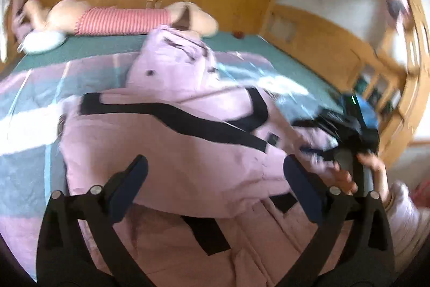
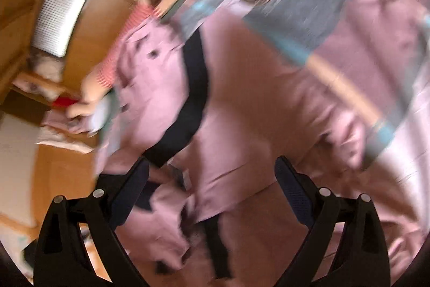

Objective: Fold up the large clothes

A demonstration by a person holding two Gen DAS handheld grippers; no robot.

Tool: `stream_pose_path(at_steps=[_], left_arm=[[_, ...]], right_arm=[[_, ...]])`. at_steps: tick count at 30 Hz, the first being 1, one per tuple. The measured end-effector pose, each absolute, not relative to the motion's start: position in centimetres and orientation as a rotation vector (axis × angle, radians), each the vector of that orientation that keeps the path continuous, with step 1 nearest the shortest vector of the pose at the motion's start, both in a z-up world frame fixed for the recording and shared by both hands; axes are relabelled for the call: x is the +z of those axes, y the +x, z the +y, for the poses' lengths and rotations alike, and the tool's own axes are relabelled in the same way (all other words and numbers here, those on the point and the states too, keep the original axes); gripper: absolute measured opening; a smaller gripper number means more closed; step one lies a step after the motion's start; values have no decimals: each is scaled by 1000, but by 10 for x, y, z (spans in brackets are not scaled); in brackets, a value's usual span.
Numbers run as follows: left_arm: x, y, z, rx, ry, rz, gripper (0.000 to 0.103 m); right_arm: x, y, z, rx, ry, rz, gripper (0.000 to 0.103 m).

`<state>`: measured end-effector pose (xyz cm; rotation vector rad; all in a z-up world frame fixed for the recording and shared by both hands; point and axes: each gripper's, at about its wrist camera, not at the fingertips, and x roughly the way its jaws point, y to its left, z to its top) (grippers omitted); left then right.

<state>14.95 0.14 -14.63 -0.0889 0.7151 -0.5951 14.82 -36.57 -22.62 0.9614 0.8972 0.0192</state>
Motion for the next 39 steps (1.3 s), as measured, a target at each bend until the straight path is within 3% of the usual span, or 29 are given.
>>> stream_pose_path(at_steps=[7, 9, 12, 14, 20, 31, 37, 39], left_arm=[[-177, 185, 53, -241, -218, 875, 101], [-192, 187, 65, -212, -256, 939, 101], [-206, 190, 70, -233, -324, 998, 101], [-206, 185, 71, -255, -352, 1011, 101], [-200, 177, 58, -361, -375, 1013, 101], [-246, 195, 40, -456, -564, 1189, 101], [-235, 203, 53, -199, -420, 1035, 100], [-228, 201, 44, -54, -244, 978, 101]], right_arm=[[-246, 171, -273, 366, 826, 1146, 93], [-253, 170, -250, 355, 754, 1169, 59], [-241, 170, -246, 347, 668, 1094, 21], [-226, 171, -255, 349, 685, 1031, 15], [-172, 165, -288, -5, 394, 738, 14], [-192, 170, -297, -48, 397, 785, 14], [-188, 155, -314, -38, 459, 758, 14], [-184, 154, -313, -73, 434, 753, 21]])
